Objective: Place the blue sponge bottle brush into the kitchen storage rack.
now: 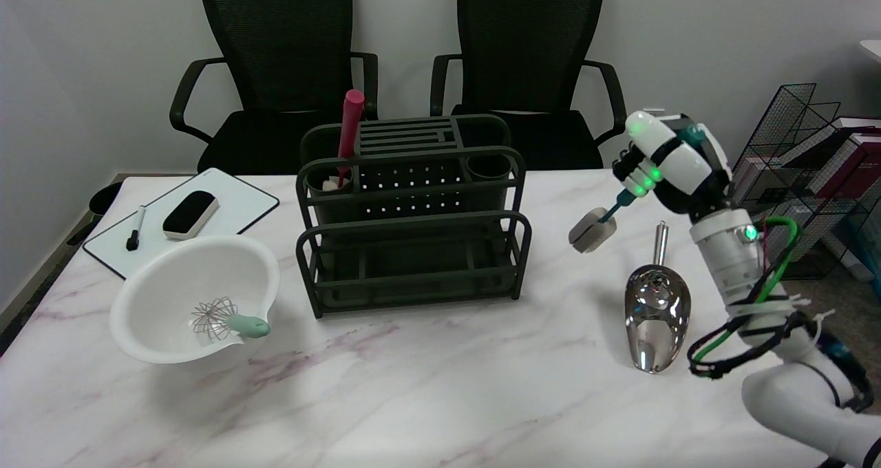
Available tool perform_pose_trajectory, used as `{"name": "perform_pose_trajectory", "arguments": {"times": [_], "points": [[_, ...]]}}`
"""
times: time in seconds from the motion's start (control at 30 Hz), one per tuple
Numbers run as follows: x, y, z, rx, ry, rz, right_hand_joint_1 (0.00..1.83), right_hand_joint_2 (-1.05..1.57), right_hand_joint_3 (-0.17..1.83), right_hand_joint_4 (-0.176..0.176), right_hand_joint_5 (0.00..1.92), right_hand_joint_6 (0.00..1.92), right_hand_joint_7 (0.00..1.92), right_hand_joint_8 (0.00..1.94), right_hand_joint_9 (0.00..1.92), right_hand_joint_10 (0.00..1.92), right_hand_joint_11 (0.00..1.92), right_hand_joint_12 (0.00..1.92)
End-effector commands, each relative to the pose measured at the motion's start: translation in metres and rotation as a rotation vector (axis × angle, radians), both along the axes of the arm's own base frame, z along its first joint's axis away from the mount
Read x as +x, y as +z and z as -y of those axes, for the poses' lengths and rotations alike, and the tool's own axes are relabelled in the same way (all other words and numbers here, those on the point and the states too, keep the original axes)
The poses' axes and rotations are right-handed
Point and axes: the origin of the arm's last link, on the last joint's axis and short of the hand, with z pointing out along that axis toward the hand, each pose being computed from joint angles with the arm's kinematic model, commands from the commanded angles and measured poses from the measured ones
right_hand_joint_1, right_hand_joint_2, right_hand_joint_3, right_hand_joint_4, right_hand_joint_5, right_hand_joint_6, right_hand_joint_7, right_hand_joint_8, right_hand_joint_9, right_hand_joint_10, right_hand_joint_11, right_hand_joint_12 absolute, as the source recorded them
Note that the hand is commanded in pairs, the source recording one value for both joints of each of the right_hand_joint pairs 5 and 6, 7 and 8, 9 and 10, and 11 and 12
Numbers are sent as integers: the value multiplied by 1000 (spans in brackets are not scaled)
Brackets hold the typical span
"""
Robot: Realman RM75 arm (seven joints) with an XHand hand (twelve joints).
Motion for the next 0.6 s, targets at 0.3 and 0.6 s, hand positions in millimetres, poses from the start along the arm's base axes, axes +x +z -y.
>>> {"name": "perform_pose_trajectory", "arguments": {"times": [0.3, 0.6], "points": [[122, 26, 75, 45, -84, 41, 1026, 1571, 375, 0, 1920, 1920, 1920, 1920, 1920, 1920, 1920, 1920], [172, 7, 88, 122, -37, 65, 1025, 1571, 370, 0, 1920, 1920, 1920, 1920, 1920, 1920, 1920, 1920]]}}
